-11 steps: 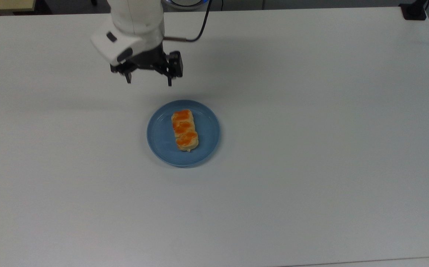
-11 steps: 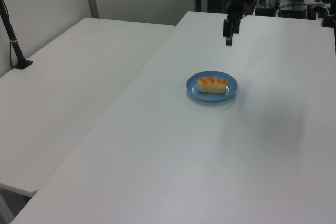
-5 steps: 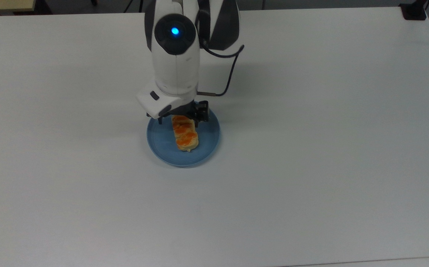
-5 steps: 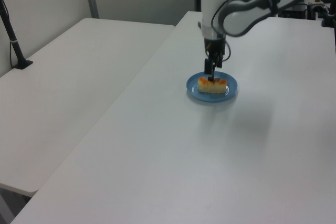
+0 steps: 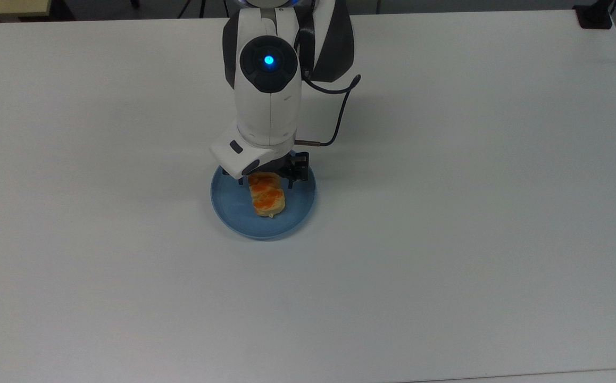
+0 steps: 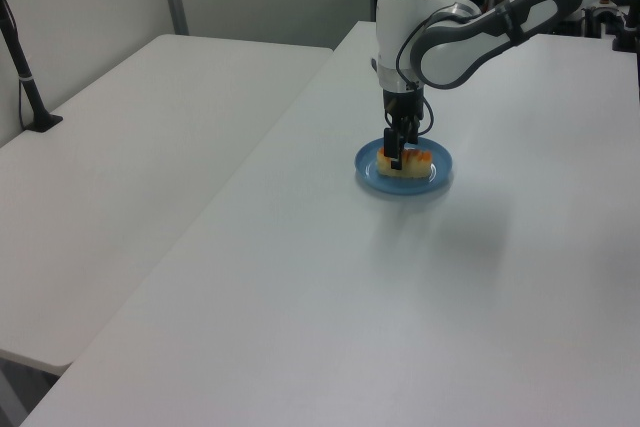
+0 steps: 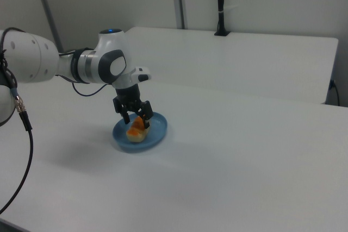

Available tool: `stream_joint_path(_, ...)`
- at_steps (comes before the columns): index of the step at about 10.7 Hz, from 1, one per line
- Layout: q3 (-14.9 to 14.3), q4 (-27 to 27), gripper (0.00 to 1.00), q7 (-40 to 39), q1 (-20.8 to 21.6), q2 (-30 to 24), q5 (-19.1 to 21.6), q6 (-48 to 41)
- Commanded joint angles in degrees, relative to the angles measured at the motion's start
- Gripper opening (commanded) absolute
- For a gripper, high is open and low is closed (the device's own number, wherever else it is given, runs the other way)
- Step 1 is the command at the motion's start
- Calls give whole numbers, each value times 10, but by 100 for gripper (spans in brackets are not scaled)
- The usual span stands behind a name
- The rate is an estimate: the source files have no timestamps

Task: Put the bread on the table
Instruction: 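Lower the gripper around the bread roll and close it, then lift the bread roll off the plate and carry it beside the plate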

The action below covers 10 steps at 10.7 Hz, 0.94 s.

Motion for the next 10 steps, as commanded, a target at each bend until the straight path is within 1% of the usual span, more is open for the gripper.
stream_joint_path(1,-1,-2,84,-39,-3,1,-6,5)
stream_joint_path(2,-1,-3,81,-40,-2,5,-6,5)
stream_joint_path(4,-1,-2,61,-40,-1,6,-7,5)
stream_joint_path(5,-1,-2,54,-40,-1,5,-7,5)
stream_joint_path(6,-1,-2,44,-40,-1,5,-7,4)
stream_joint_path(7,-2,-2,35,-44,-3,-5,-7,-3)
stream_joint_path(8,-4,-2,32,-52,-5,-22,-7,-12)
stream_joint_path(9,-7,5,32,-61,-12,-35,-8,-47)
stream_joint_path(10,-10,11,32,-87,-27,-51,-8,-70)
